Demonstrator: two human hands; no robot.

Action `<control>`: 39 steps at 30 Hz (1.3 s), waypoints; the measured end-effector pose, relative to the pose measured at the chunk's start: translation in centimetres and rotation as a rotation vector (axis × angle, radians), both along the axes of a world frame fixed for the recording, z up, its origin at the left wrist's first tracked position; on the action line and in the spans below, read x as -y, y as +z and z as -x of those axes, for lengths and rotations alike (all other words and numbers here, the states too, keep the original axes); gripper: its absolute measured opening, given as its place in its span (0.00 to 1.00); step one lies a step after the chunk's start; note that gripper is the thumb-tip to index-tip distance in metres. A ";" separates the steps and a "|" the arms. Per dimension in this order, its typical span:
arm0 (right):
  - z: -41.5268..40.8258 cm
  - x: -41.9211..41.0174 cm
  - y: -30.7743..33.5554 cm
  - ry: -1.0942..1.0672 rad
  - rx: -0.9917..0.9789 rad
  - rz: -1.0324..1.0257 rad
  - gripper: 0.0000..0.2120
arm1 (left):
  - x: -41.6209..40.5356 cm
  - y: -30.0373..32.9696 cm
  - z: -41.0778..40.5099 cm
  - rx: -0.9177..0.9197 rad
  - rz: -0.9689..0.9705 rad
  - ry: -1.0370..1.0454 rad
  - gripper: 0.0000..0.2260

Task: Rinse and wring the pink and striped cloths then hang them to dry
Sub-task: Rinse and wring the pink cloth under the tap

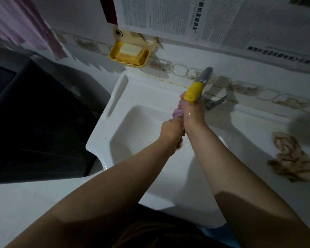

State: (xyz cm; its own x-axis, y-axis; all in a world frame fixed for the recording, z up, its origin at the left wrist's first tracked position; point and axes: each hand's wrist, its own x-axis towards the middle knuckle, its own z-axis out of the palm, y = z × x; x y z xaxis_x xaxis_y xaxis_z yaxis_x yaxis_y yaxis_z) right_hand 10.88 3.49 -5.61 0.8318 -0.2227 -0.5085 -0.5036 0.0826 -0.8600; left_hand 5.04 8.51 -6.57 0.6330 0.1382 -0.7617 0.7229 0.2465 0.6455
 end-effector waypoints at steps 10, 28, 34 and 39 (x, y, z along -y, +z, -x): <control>2.2 9.2 -2.7 0.143 -0.295 0.308 0.18 | -3.9 0.4 2.0 0.099 0.094 -0.210 0.07; 3.2 10.6 1.9 0.711 0.068 0.507 0.19 | -9.6 5.0 -0.7 0.326 -0.234 -0.264 0.15; 9.2 9.4 2.4 0.905 -0.057 0.563 0.18 | -10.8 9.7 -3.2 0.539 -0.795 -0.810 0.18; 9.6 8.9 5.7 1.043 -0.093 0.412 0.13 | -13.7 9.3 -3.9 0.407 -1.163 -1.087 0.14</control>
